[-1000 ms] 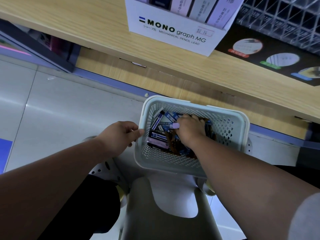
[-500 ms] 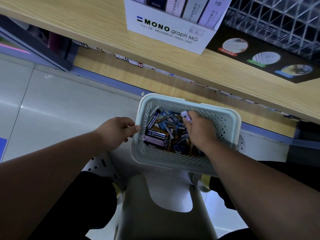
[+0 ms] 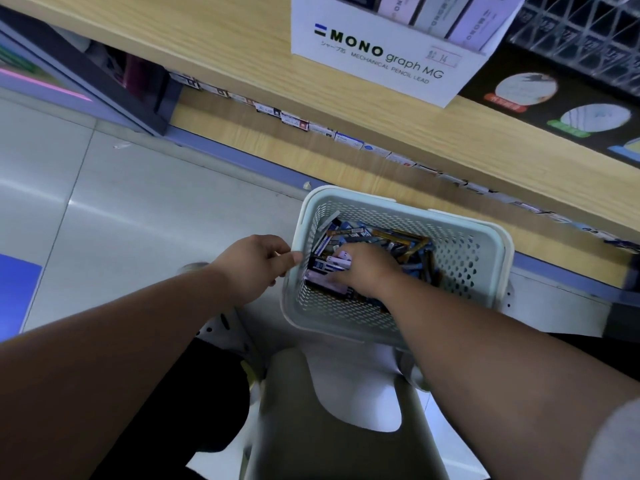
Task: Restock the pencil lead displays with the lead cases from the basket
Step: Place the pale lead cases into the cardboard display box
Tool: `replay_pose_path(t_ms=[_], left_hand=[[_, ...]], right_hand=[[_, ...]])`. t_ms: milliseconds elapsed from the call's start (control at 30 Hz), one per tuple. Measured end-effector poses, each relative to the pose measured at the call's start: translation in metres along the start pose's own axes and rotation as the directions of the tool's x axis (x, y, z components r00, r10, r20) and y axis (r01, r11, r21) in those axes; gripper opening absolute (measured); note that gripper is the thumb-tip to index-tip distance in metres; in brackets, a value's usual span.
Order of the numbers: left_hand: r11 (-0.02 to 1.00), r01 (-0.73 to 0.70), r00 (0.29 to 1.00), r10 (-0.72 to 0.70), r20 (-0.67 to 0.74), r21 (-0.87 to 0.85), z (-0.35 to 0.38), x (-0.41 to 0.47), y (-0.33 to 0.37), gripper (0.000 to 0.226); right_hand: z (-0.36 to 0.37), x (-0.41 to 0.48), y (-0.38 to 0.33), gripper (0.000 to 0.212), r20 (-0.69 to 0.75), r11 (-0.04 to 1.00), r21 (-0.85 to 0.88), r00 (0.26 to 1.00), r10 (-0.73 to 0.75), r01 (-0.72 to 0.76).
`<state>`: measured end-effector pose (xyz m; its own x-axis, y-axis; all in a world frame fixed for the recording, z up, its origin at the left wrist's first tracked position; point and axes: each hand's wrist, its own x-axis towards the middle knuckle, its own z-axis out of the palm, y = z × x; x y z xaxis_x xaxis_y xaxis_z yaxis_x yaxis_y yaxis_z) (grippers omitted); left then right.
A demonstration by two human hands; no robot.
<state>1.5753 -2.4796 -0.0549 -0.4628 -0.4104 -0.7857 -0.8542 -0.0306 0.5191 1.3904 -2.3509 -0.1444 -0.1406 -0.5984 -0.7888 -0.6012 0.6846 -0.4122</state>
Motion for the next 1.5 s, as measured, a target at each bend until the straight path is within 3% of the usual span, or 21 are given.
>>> replay_pose_path(t_ms=[133, 333, 600, 767, 1000, 1133, 1300, 1500], left_hand=[[1.000, 0.004, 1.000, -0.004, 0.018, -0.003, -0.002, 0.001, -0.001, 0.029], [1.000, 0.004, 1.000, -0.004, 0.029, -0.010, -0.003, 0.001, 0.000, 0.028], [1.000, 0.005, 0.999, -0.004, 0.038, -0.007, -0.003, 0.000, 0.000, 0.027], [1.000, -0.003, 1.000, 0.003, 0.025, 0.004, -0.004, 0.000, 0.001, 0.026], [1.000, -0.003, 1.000, 0.003, 0.019, 0.025, -0.004, 0.000, 0.000, 0.027], [1.000, -0.008, 1.000, 0.007, 0.018, 0.015, -0.004, 0.000, 0.000, 0.026], [1.000, -0.008, 1.000, 0.008, 0.015, 0.008, -0.003, 0.000, 0.001, 0.024], [1.000, -0.011, 1.000, 0.011, 0.011, 0.013, -0.004, 0.002, 0.002, 0.024]], right_hand=[[0.001, -0.005, -0.009, 0.033, -0.062, 0.993, -0.099, 0.995, -0.072, 0.066], [0.005, -0.008, -0.012, 0.066, -0.079, 0.957, -0.291, 0.996, -0.048, 0.023], [0.003, -0.005, -0.011, 0.059, -0.076, 0.920, -0.388, 0.993, -0.095, 0.058], [-0.006, -0.010, 0.000, 0.049, -0.065, 0.912, -0.395, 0.987, -0.146, 0.109], [-0.007, -0.016, 0.013, 0.058, -0.062, 0.955, -0.288, 0.993, -0.099, 0.077], [0.000, -0.016, 0.013, 0.052, -0.083, 0.979, -0.194, 0.993, -0.088, 0.070], [0.003, -0.011, 0.006, 0.041, -0.025, 0.971, -0.223, 0.995, -0.097, 0.089], [-0.003, -0.006, -0.010, 0.061, -0.015, 0.952, -0.298, 0.997, -0.077, 0.069]])
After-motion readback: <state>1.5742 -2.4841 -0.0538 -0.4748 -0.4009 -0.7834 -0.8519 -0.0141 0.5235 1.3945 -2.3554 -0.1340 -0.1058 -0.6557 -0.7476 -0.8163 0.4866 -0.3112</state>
